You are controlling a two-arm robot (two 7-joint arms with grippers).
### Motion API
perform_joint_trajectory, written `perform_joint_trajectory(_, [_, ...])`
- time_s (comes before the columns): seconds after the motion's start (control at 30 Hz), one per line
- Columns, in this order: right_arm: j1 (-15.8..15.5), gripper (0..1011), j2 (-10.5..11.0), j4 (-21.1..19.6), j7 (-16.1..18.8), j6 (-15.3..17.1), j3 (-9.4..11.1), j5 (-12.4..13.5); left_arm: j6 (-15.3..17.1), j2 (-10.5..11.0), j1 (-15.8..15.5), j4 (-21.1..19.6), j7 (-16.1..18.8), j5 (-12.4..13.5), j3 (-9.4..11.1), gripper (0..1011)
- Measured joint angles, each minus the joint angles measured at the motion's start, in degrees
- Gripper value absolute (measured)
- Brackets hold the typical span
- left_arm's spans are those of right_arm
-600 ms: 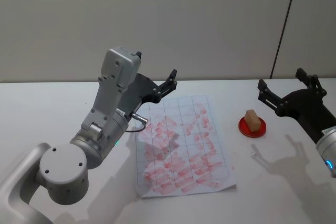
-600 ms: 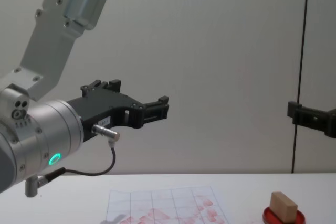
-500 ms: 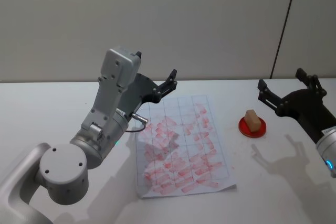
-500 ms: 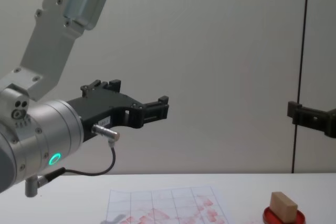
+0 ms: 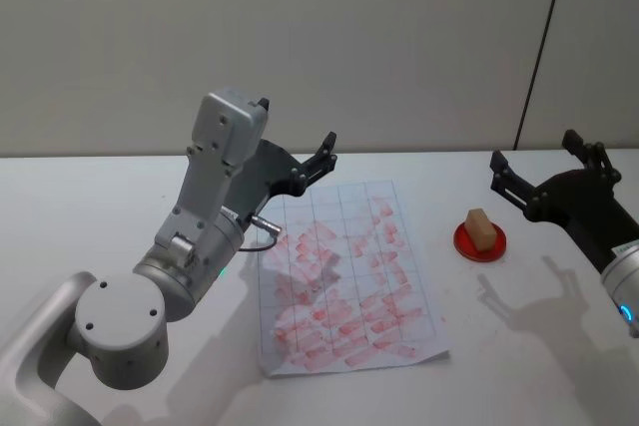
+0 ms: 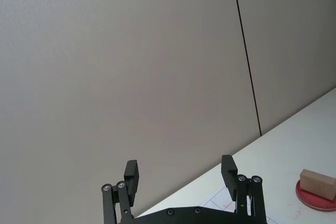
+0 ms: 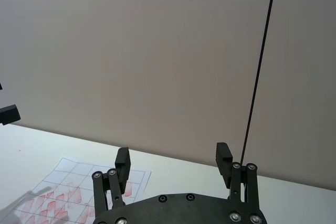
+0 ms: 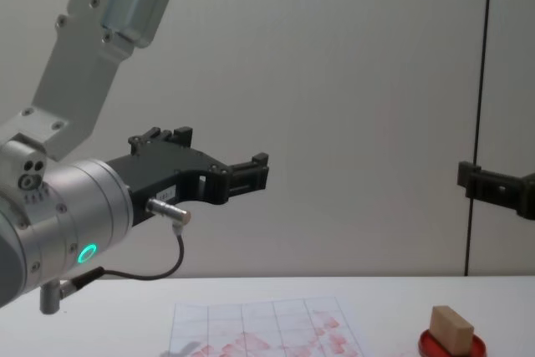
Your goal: Use the one hand to pick up the stamp and affix it onto the A4 paper.
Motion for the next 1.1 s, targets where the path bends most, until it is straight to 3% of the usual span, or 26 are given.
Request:
perform_joint_trajectory(0.53, [0.1, 1001, -0.8, 0.0, -1.2, 1.1, -0.5, -0.8, 0.0, 0.0, 0.0, 0.0, 0.0, 0.0, 0.0, 1001])
perform_joint_trajectory(0.8, [1.0, 1001, -3.5, 0.7, -4.3, 5.9, -2.0, -2.9, 0.0, 0.0, 0.0, 0.0, 0.0, 0.0, 0.0, 1001])
perform_joint_trajectory(1.1, [3.8, 1001, -7.7, 4.8, -7.7, 12.6, -3.6, -5.1, 0.0, 0.0, 0.0, 0.0, 0.0, 0.0, 0.0, 1001])
